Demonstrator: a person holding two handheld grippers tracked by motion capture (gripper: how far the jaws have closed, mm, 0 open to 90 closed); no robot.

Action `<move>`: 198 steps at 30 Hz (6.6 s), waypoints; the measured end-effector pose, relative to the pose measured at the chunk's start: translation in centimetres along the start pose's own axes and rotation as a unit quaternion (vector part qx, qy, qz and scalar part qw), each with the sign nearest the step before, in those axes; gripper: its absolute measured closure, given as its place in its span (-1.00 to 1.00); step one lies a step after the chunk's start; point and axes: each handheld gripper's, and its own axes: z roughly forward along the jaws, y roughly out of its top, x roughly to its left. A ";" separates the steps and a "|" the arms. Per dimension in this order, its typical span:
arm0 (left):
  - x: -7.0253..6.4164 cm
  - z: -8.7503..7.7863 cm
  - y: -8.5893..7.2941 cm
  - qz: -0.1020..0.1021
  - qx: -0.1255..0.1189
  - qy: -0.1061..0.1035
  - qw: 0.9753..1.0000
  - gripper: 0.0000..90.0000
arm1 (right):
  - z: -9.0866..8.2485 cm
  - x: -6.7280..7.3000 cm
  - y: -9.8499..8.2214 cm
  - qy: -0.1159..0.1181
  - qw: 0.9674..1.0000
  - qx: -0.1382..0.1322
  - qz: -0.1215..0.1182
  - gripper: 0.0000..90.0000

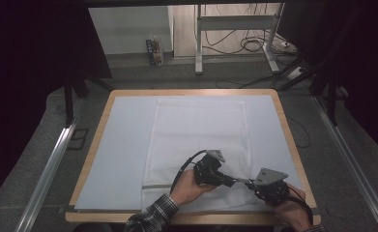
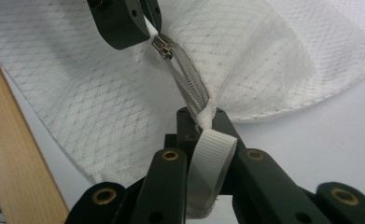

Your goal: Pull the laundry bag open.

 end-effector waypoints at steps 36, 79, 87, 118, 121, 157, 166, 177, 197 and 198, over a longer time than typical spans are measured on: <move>0.0 -2.7 -2.2 -0.021 -0.004 0.018 1.000 0.94 | -0.3 0.1 0.0 0.019 1.000 0.002 0.020 0.87; 0.4 -7.3 -6.2 -0.050 -0.015 0.054 0.997 0.94 | -0.1 0.2 -0.2 0.016 0.999 0.006 0.027 0.87; 0.4 -8.1 -6.9 -0.054 -0.017 0.065 0.996 0.94 | 0.0 0.2 -0.2 0.017 0.999 0.009 0.030 0.87; 0.3 -12.0 -9.9 -0.082 -0.047 0.090 0.991 0.94 | 0.0 -0.1 -0.5 0.018 0.999 0.007 0.041 0.87; 0.3 -12.3 -10.3 -0.087 -0.049 0.091 0.991 0.94 | -0.1 -0.2 -0.4 0.018 0.999 0.006 0.041 0.87; -0.6 -16.4 -14.3 -0.122 -0.073 0.140 0.980 0.94 | -1.0 -0.2 -0.6 0.013 0.999 -0.012 0.048 0.87; -0.8 -17.5 -15.5 -0.132 -0.081 0.153 0.976 0.94 | -1.1 -0.3 -0.7 0.012 0.999 -0.011 0.051 0.87; -0.9 -19.0 -16.9 -0.143 -0.078 0.189 0.968 0.94 | -1.2 -0.5 -1.0 0.008 0.998 -0.006 0.059 0.87; -0.6 -20.3 -18.7 -0.175 -0.063 0.220 0.958 0.94 | -1.1 -0.5 -1.2 0.013 0.998 0.002 0.064 0.87; -0.6 -20.2 -18.8 -0.178 -0.059 0.218 0.958 0.94 | -1.0 -0.5 -1.2 0.017 0.998 0.003 0.062 0.86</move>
